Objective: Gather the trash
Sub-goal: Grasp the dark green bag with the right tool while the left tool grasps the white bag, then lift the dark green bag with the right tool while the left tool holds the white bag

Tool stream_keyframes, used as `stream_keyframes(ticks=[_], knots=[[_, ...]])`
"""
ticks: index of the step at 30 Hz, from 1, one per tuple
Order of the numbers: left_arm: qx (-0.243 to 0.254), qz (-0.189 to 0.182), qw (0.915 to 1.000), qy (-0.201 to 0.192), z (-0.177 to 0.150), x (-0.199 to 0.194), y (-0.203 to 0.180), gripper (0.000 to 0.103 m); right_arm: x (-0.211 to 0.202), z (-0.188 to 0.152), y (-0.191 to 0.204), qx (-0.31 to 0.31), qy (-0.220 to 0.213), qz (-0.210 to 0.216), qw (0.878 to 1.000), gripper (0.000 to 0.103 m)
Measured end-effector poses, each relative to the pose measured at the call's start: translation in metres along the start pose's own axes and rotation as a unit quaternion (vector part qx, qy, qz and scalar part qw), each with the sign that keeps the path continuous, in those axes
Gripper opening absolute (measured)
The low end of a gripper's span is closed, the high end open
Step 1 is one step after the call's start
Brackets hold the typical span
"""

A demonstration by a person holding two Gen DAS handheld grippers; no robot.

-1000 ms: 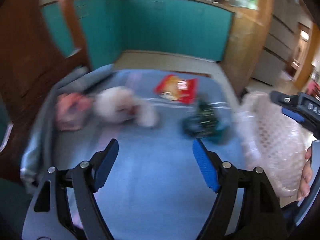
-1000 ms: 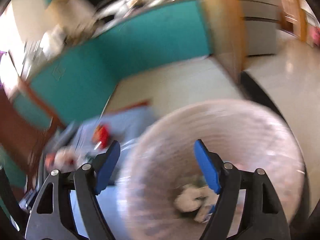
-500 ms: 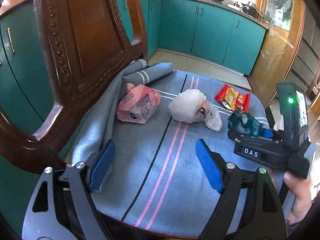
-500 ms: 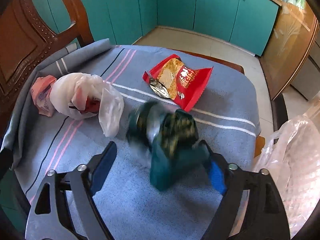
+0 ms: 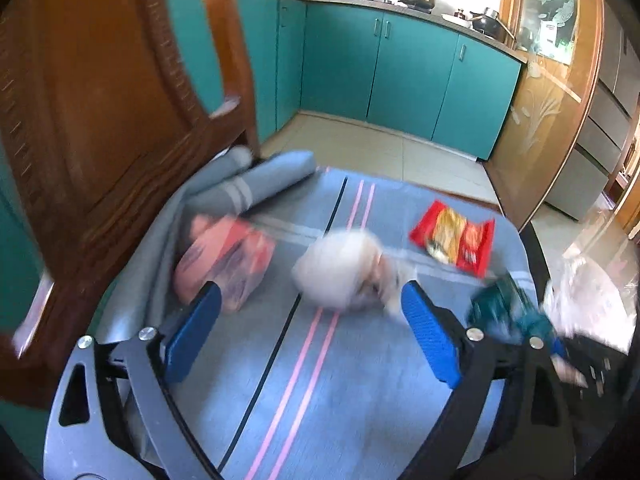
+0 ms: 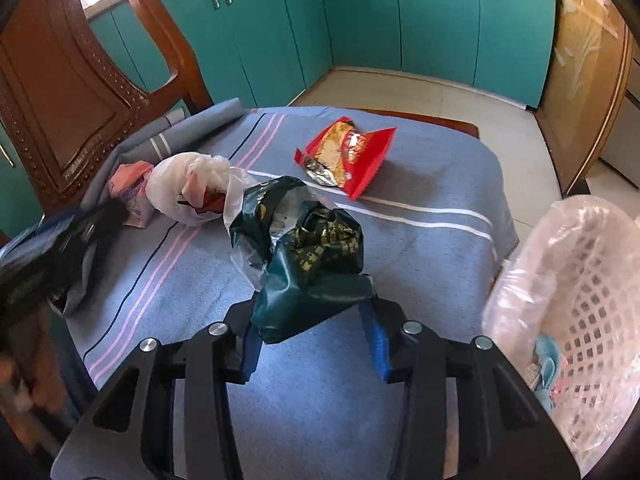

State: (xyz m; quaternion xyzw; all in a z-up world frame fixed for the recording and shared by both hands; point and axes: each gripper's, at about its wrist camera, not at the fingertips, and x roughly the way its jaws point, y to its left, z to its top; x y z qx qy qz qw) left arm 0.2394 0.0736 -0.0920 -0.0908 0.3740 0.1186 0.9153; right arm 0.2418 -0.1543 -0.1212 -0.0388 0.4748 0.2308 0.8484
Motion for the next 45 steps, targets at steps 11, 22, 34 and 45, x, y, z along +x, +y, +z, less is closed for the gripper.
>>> stream_keyframes(ticks=[11,22,34,45], knots=[[0.081,0.016,0.9933,0.081,-0.006,0.067,-0.044,0.052,-0.026,-0.002,-0.031,0.043,-0.025,-0.003,0.999,0.044],[0.043,0.021,0.9982,0.036,-0.038,0.001,-0.017,0.028,-0.035,-0.008,-0.033,0.046,-0.037,-0.003,0.998,0.044],[0.057,0.045,0.9973,0.010,-0.075,-0.051,-0.004,0.029,-0.038,-0.025,0.007,-0.018,-0.043,0.006,0.999,0.044],[0.054,0.046,0.9974,0.014,-0.085,-0.061,-0.001,0.029,-0.031,-0.036,0.023,-0.038,-0.032,0.012,0.999,0.044]])
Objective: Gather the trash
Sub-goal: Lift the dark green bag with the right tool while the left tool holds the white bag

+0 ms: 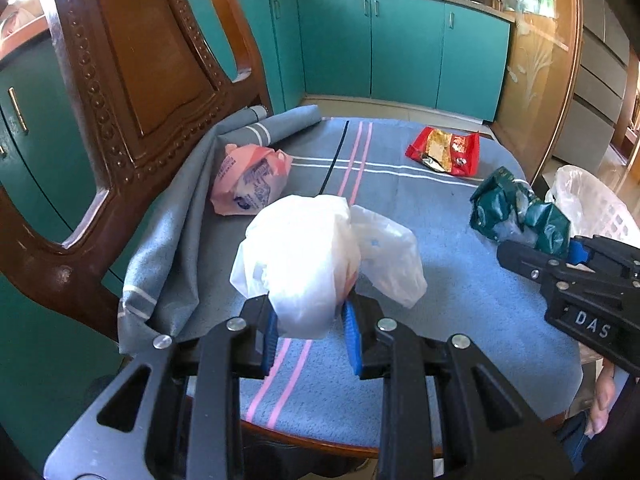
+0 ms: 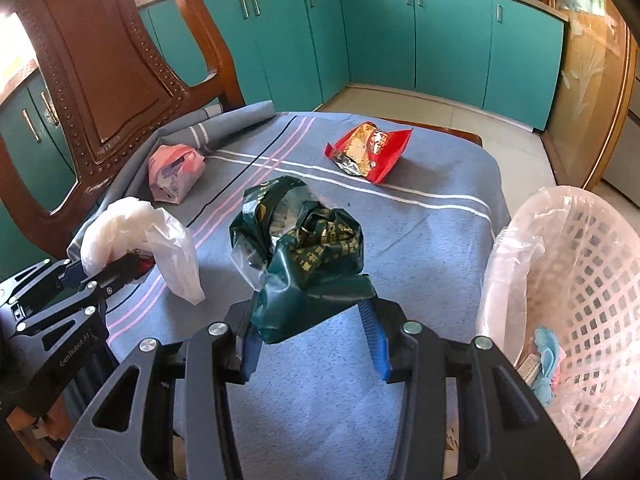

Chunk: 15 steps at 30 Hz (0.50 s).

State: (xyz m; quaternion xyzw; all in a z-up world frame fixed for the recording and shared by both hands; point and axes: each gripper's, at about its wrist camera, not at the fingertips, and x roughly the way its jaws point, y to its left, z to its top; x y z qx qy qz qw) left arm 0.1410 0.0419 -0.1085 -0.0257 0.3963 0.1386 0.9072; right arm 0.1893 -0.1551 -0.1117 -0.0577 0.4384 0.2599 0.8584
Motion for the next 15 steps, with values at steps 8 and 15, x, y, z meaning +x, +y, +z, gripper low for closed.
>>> stream_keyframes(ticks=[8,15], knots=[[-0.003,0.001,1.0000,-0.006,0.0005,-0.0039,0.0029,0.029,-0.0001,0.0002,0.0011,-0.002,0.000,0.001,1.000,0.044],[-0.003,0.001,1.0000,-0.005,-0.0003,-0.0047,0.0039,0.029,0.0004,-0.0002,0.0025,-0.005,0.002,0.000,1.000,0.044]])
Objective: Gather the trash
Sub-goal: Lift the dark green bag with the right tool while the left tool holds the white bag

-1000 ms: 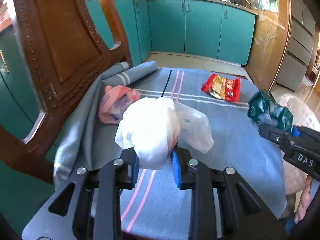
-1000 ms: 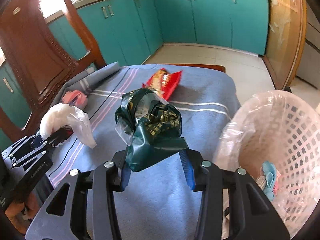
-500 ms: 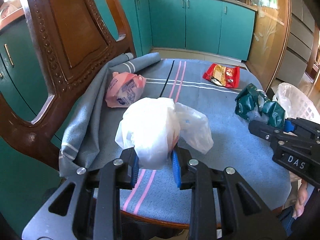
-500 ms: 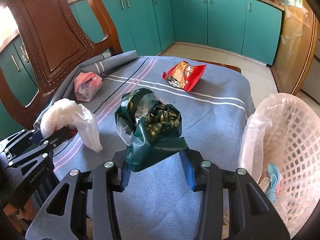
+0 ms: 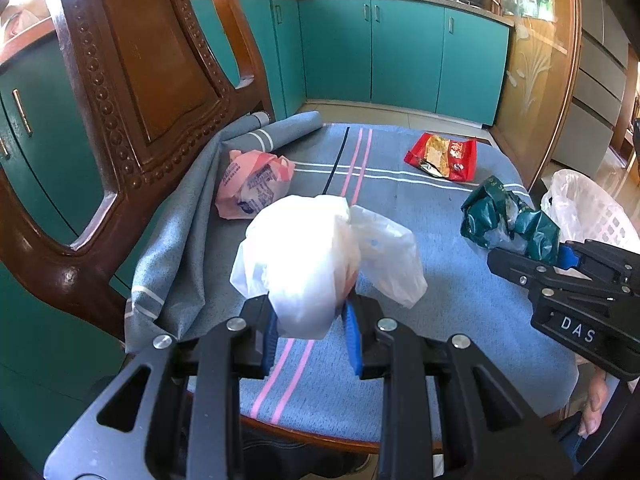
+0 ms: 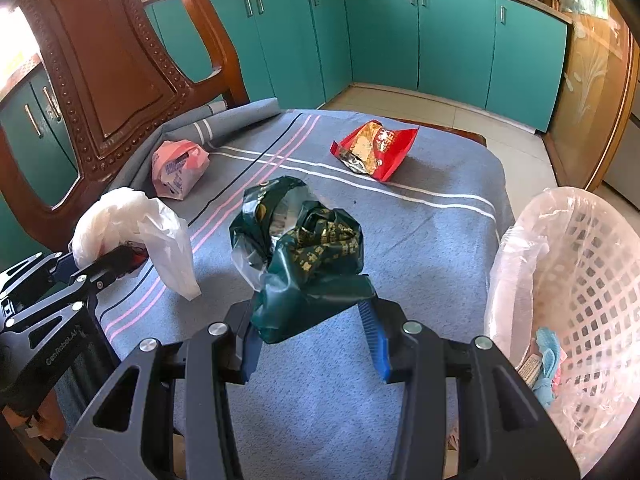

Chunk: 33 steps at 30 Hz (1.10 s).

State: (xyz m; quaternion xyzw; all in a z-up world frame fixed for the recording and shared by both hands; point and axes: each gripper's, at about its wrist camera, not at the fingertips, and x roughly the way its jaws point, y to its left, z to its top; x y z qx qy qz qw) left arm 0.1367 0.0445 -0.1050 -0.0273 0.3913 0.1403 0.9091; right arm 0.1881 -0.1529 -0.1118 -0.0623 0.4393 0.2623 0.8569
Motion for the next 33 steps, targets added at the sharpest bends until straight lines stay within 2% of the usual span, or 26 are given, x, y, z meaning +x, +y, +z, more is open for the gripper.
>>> stream_keyframes(ticks=[33], knots=[[-0.005,0.003,0.9999,-0.009,0.0018,-0.0088,0.0043,0.029,0.0001,-0.0010,0.0014,-0.006,0.001,0.000,1.000,0.044]])
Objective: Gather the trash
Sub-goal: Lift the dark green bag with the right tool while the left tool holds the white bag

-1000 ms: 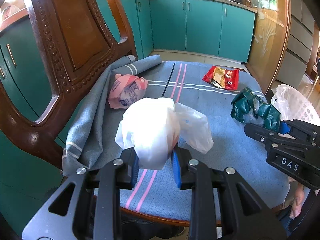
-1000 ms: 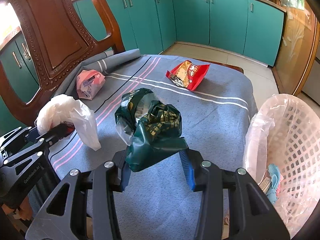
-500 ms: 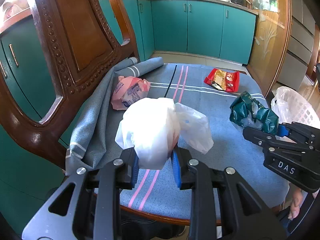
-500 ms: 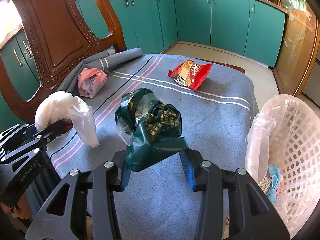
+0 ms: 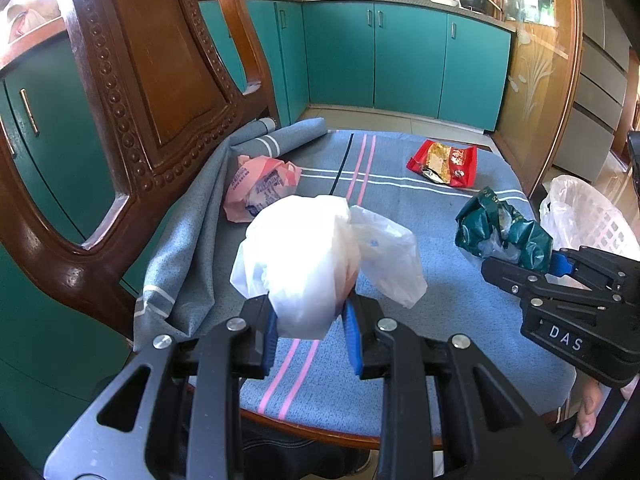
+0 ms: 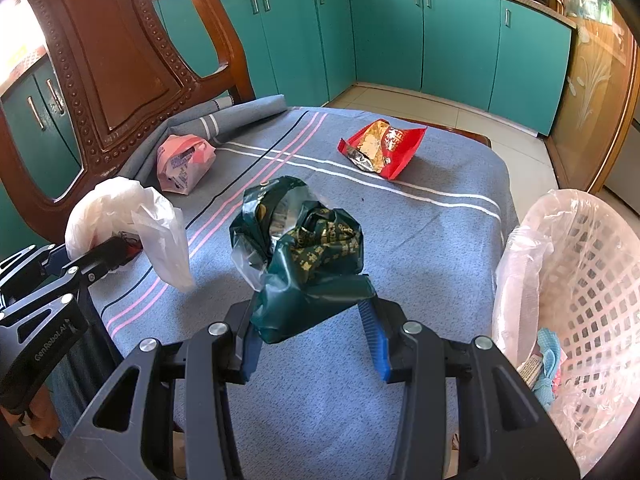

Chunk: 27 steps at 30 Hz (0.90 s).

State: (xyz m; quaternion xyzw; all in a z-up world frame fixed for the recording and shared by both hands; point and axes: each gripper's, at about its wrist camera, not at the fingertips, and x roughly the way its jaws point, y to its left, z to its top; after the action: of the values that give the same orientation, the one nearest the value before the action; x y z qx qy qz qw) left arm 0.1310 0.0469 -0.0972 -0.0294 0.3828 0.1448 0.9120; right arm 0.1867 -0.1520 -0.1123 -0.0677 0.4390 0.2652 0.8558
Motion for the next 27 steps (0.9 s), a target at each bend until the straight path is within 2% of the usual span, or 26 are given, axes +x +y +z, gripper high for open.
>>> stream_keyframes(ticks=[8,15,27], knots=[[-0.003,0.002,1.0000,-0.005,0.000,-0.004,0.000,0.029,0.000,0.000,0.000,0.001,-0.002,-0.001,1.000,0.044],[-0.004,0.004,0.9998,-0.017,0.002,-0.013,0.000,0.029,-0.013,0.000,-0.002,0.007,-0.030,0.003,1.000,0.044],[-0.004,0.004,0.9999,-0.015,0.001,-0.011,-0.001,0.029,-0.012,-0.002,-0.001,-0.002,-0.023,0.003,1.000,0.044]])
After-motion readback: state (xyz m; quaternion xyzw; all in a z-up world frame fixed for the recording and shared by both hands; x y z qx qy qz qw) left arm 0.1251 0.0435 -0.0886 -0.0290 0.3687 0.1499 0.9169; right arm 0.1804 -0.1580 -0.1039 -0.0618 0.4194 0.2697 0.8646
